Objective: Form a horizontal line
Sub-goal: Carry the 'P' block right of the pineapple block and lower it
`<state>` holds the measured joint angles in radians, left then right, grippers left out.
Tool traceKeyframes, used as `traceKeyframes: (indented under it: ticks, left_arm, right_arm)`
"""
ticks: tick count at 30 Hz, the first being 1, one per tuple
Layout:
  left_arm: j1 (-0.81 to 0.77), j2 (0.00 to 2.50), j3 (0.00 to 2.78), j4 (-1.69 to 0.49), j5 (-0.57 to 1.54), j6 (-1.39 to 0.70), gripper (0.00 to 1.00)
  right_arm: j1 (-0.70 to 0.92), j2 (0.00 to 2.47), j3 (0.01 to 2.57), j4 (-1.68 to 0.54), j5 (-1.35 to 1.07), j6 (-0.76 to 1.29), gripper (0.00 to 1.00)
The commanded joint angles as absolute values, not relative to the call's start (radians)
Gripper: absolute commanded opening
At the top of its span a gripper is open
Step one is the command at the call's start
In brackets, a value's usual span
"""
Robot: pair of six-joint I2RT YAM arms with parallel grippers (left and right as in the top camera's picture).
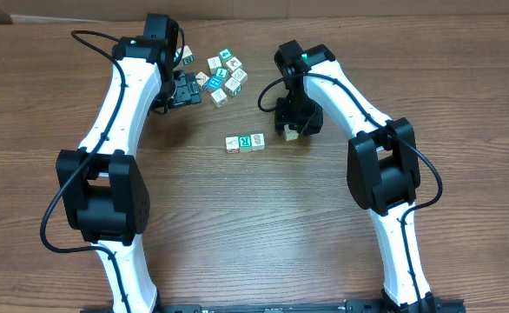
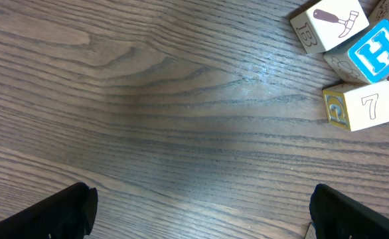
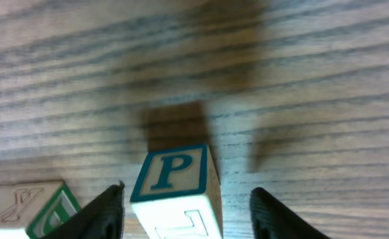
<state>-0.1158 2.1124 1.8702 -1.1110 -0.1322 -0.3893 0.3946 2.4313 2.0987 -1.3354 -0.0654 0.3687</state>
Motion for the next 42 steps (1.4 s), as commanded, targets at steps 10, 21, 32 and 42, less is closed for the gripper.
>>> traceKeyframes:
  ticks: [10,21,32,42]
  left_arm:
    - [-0.112,2.092,1.884,-1.111,-0.141,-0.389,1.00]
    - [-0.112,2.093,1.884,-1.111,-0.141,-0.389,1.00]
    - [-0.112,2.092,1.884,-1.111,-0.141,-0.389,1.00]
    - [-0.112,2.092,1.884,-1.111,-0.141,-0.389,1.00]
  right_arm:
    - [0.398,2.440,2.091,-1.319,-0.036,0.371,0.52]
    - [0.406,2.440,2.091,-1.354,-0.056,0.371,0.29]
    - [0.410,2.440,2.091,-1.355,-0.076,0.370,0.27]
    - [0.437,2.440,2.091,-1.336,-0.102,0.366,0.25]
